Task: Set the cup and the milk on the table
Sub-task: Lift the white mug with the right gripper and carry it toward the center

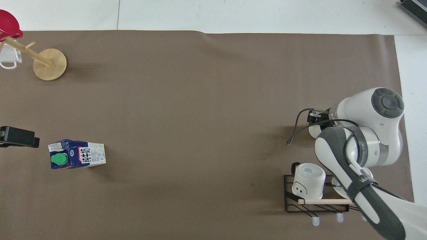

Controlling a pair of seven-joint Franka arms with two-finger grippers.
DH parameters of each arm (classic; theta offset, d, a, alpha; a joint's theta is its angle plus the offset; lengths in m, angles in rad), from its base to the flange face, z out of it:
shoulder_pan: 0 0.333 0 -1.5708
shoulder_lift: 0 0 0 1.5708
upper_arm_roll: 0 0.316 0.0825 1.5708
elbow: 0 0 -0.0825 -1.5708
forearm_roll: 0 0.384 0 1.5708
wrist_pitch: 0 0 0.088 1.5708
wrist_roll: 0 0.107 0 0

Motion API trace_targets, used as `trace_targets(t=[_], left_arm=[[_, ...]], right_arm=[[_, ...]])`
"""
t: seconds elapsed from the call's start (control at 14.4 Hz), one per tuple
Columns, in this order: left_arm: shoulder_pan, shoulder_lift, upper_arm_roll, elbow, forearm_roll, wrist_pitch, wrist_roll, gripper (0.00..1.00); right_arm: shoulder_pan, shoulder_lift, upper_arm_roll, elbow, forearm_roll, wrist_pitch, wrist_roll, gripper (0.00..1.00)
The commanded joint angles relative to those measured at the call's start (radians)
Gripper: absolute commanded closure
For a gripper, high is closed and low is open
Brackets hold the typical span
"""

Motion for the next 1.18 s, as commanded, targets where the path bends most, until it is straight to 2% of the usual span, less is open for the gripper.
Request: trace_targets(t=[0.0, 0.35, 0.56, 0.76, 1.11], left_arm=[[-0.013, 0.006, 0.010, 0.021, 0.015, -0.011, 0.009, 0.00], [-0.013, 0.006, 0.010, 0.021, 0.015, -0.011, 0.009, 0.00], [-0.013, 0.006, 0.010, 0.021, 0.015, -0.011, 0.009, 0.00], [-0.013, 0.006, 0.010, 0.021, 0.015, -0.011, 0.009, 0.00], [-0.013, 0.006, 0.010, 0.021, 0.015, -0.011, 0.009, 0.00]], right_arm=[[-0.005, 0.014, 0.004, 0.024, -0.001, 0.005, 0.016, 1.00], [0.004, 0.032, 0.004, 0.089, 0.007, -0.003, 0.063, 1.00], [0.009, 0.032, 0.009, 0.162, 0.007, -0.058, 0.129, 1.00], [0.051, 0.035, 0.010, 0.233, 0.013, -0.133, 0.212, 1.00], [0.146, 0.044, 0.010, 0.256, 0.016, -0.135, 0.364, 1.00]])
